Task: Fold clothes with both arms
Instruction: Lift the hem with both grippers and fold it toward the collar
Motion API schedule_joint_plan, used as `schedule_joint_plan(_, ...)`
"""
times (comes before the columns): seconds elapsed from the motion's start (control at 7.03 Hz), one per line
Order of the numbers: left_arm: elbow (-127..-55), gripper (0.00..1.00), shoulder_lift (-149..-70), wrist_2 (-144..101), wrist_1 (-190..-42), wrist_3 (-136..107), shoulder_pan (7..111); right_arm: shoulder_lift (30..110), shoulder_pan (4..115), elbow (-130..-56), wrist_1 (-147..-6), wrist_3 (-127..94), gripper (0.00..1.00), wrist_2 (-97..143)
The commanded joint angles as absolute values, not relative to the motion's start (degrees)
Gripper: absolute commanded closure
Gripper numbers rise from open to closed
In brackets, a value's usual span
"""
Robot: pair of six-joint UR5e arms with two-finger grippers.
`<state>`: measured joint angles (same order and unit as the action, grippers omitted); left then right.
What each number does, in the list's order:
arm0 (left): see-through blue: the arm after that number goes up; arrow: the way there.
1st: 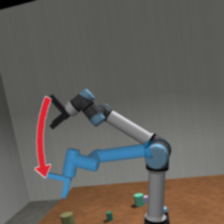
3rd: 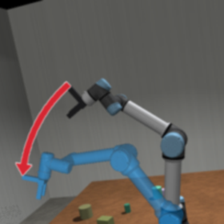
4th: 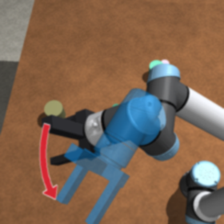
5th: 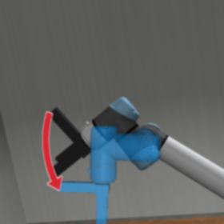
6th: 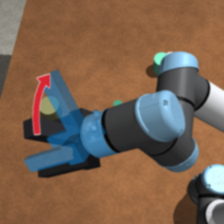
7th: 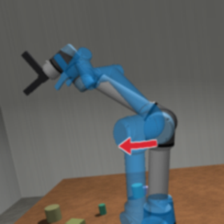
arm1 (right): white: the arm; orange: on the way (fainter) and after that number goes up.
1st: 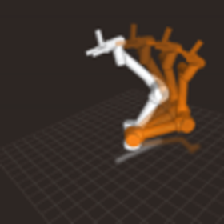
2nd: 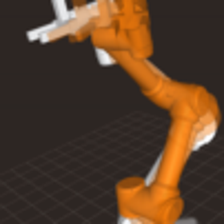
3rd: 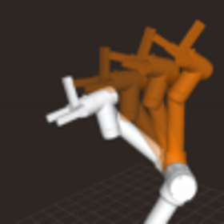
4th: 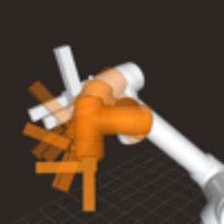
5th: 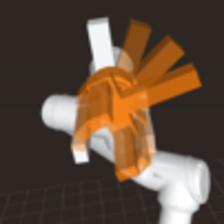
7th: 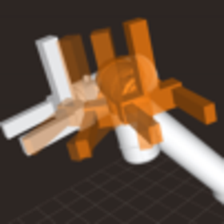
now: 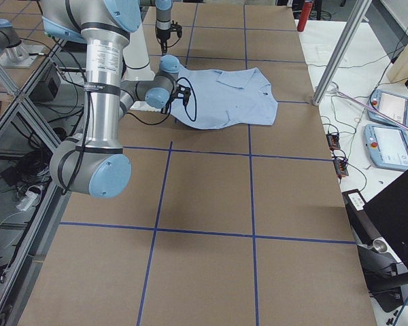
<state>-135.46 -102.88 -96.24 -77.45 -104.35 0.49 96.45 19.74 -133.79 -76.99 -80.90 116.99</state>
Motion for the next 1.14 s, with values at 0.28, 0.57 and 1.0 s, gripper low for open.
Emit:
schedule_joint_plan(0.28, -135.2, 1.00, -103.6, -96.5, -77.3, -100.0, 6.8, 87.5, 25.4, -127.0, -77.0, -80.8, 1.00, 116.6)
schedule_joint_plan(0.57, -134.8, 1.00, -104.1, -96.9, -77.3, -93.7, 13.4, 80.5, 33.9, -120.1, -77.1, -78.6, 1.00, 117.6)
schedule_joint_plan(1.0, -129.2, 1.00, -108.7, -97.4, -77.6, -84.3, 24.9, 68.1, 44.5, -107.5, -77.2, -70.3, 1.00, 118.0)
